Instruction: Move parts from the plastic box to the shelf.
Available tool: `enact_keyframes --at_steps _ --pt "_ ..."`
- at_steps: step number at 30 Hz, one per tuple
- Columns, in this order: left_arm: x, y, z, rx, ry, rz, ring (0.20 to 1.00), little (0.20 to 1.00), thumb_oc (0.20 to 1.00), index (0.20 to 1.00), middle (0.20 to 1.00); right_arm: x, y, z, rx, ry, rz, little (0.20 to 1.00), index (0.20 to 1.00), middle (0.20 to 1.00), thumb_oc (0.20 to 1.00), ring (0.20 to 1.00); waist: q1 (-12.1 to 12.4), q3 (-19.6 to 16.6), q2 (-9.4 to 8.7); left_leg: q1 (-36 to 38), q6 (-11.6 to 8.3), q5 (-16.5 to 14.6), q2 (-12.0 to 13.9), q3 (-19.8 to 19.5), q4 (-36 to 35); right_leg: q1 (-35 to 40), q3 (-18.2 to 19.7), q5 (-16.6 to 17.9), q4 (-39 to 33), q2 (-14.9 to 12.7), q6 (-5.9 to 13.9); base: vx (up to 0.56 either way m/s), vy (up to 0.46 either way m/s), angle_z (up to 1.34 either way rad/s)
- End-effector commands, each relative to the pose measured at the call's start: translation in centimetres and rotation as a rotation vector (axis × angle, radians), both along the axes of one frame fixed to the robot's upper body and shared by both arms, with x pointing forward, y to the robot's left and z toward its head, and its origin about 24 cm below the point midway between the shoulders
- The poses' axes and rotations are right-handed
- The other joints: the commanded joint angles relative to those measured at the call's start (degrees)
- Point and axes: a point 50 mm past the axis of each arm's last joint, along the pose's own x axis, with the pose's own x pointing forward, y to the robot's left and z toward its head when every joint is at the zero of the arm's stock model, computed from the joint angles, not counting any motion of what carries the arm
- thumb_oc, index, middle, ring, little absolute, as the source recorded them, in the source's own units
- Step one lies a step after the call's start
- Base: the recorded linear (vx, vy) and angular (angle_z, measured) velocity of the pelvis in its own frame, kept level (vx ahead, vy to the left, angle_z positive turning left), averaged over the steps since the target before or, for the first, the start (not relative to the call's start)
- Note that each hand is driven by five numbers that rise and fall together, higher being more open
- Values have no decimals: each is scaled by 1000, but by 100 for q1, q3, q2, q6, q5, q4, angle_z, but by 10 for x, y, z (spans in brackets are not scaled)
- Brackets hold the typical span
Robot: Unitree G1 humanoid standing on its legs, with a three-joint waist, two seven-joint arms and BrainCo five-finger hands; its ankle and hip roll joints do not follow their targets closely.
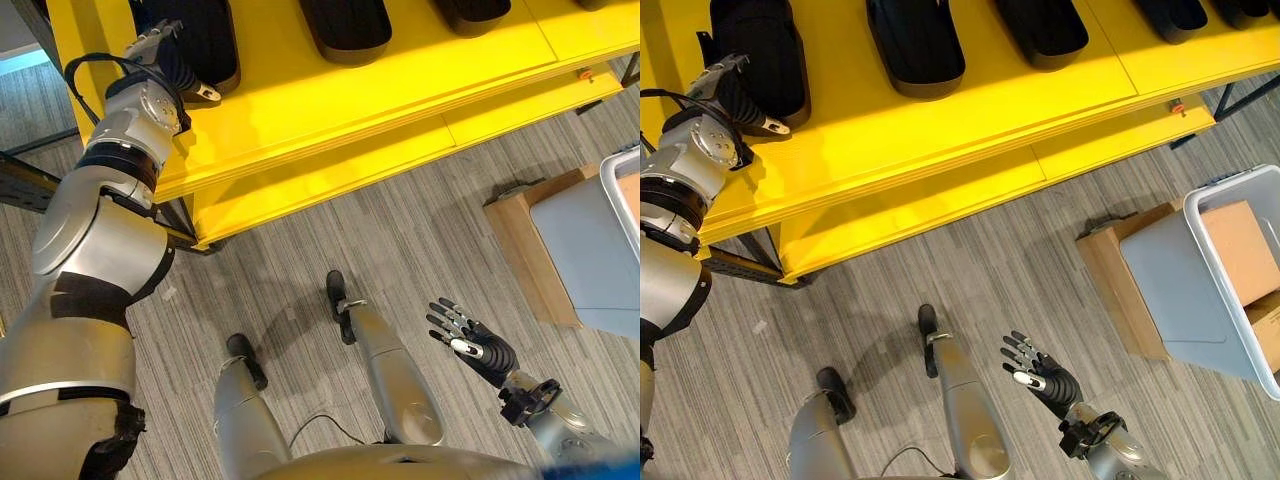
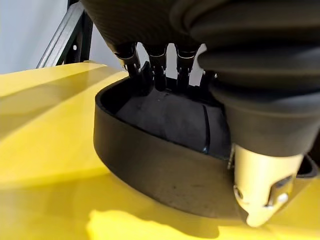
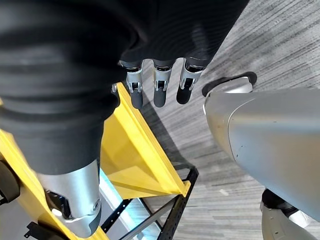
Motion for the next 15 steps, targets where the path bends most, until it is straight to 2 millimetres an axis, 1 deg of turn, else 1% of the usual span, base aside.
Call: enact_keyframes --at_steps 1,5,8,15 --pt "-9 17 23 -139 -130 30 1000 1000 1000 1000 1000 2 -10 5 5 -18 -13 1000 1000 1000 1000 1000 -139 162 4 -305 -308 255 570 -795 126 126 432 -355 244 -519 791 0 0 0" --pt "-9 16 24 -173 -142 26 1000 1000 1000 1000 1000 3 -10 5 4 -19 -11 1000 1000 1000 1000 1000 -166 144 7 -294 -316 246 587 -774 138 105 451 -357 248 -501 787 0 0 0" --pt "-8 14 25 -217 -161 18 1000 1000 1000 1000 1000 3 -11 6 4 -22 -15 1000 1000 1000 1000 1000 -206 121 -4 -274 -329 246 645 -750 128 45 494 -372 281 -456 771 6 -13 -5" --pt "-8 14 25 -237 -162 7 1000 1000 1000 1000 1000 5 -10 5 5 -21 -18 1000 1000 1000 1000 1000 -239 92 0 -291 -341 262 693 -732 124 -16 514 -374 295 -407 766 9 -14 -7"
